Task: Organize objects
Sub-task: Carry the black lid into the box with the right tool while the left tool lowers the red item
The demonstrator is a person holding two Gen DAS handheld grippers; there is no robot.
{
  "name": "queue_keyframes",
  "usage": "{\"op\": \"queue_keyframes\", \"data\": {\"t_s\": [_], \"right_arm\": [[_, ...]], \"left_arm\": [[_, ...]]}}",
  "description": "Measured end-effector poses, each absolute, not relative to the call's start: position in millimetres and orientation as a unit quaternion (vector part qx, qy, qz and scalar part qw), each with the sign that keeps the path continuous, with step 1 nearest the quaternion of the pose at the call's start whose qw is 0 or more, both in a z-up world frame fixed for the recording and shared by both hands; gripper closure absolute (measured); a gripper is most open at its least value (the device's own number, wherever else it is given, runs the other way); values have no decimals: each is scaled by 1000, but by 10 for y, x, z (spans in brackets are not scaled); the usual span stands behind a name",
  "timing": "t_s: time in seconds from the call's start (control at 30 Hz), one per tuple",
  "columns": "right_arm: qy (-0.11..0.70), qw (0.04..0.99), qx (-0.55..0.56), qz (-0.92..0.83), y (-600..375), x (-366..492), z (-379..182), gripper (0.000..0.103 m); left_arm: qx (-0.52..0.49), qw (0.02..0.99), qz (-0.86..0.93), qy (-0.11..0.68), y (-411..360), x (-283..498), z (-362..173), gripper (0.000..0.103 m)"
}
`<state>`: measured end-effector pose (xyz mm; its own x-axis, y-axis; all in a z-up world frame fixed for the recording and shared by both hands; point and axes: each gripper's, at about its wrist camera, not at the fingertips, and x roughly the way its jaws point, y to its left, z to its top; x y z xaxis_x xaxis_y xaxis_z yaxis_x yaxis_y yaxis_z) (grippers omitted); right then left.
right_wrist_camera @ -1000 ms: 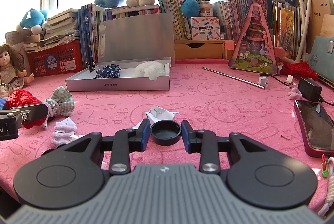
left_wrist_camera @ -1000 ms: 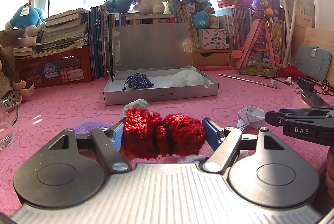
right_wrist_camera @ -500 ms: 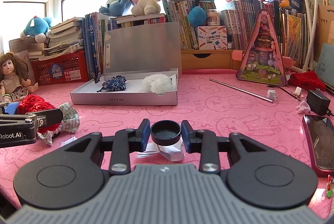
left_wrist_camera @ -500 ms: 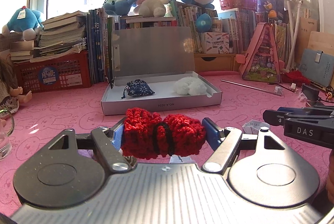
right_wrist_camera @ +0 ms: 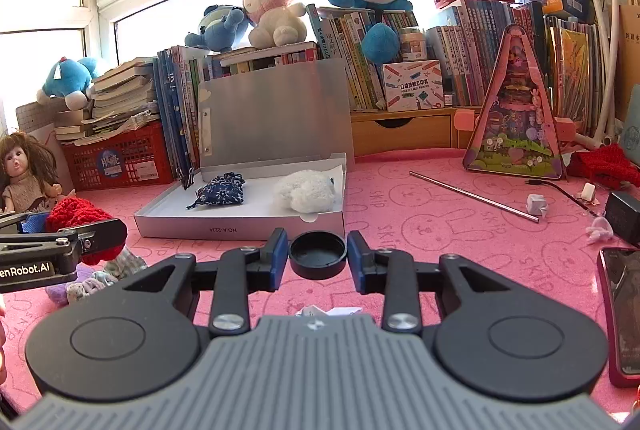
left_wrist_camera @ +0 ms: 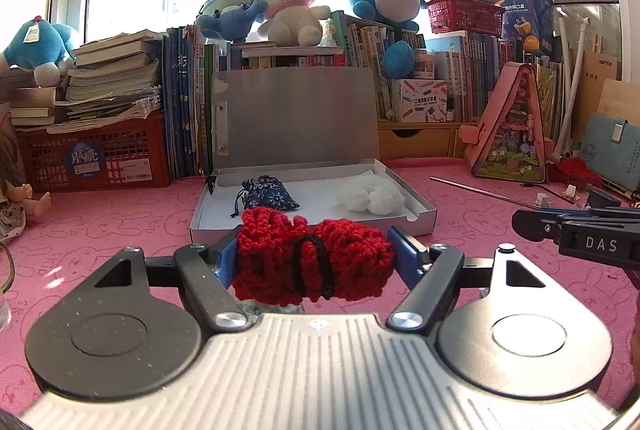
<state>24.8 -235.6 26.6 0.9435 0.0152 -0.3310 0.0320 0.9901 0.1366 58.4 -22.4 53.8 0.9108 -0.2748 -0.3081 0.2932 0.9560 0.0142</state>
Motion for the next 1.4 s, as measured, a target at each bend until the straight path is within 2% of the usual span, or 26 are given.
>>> {"op": "queue_keyframes", "data": {"t_s": [0.7, 1.17, 1.4], "right_arm": [[200, 974, 104, 37, -2656, 1168, 753, 66], [235, 963, 125, 42, -2728, 1702, 915, 66], [261, 955, 133, 47, -2656, 1988, 849, 66]], "left_arm": [[-25, 976, -124, 177, -134, 1701, 1043, 25], [-10, 974, -111, 197, -195, 2313, 1175, 25], [-28, 971, -93, 218, -146, 2585, 1078, 25]]}}
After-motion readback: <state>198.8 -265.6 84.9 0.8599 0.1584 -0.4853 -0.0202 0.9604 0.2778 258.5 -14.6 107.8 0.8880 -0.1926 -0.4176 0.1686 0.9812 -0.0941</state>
